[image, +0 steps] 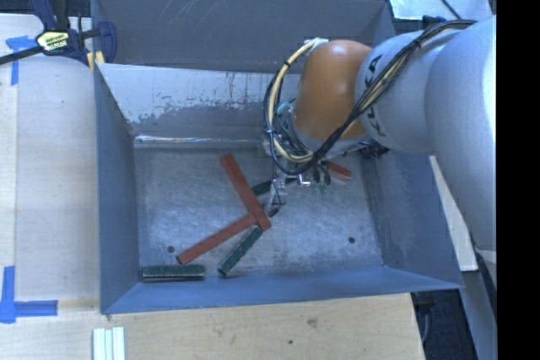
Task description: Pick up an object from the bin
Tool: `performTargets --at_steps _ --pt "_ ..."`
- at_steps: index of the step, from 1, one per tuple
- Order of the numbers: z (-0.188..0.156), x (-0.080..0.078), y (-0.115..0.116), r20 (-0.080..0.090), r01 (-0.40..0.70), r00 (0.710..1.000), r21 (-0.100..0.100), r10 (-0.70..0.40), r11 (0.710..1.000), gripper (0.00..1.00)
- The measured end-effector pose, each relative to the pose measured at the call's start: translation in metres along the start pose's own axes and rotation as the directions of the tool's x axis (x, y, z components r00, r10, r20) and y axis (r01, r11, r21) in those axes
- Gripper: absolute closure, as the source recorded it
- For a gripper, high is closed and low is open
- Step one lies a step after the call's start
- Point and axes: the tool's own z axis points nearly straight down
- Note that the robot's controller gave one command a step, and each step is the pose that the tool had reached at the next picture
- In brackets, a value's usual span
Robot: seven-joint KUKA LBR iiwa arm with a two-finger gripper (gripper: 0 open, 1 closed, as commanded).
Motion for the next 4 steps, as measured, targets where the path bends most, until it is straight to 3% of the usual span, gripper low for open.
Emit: performTargets --at_steps 1,2,3,4 --pt "-0.004 -0.001 -0.005 0.004 -0.005 1.000 0.004 0.005 1.000 1.00" --pt "-0.004 0.023 0.040 0.002 -0.147 0.989 0.002 0.147 0.989 1.00" --pt "-0.007 0.074 0.131 -0.005 -0.162 0.987 0.000 0.162 0.987 1.00" --pt "-0.132 0.054 0.196 0.006 -0.184 0.983 -0.003 0.184 0.983 1.00"
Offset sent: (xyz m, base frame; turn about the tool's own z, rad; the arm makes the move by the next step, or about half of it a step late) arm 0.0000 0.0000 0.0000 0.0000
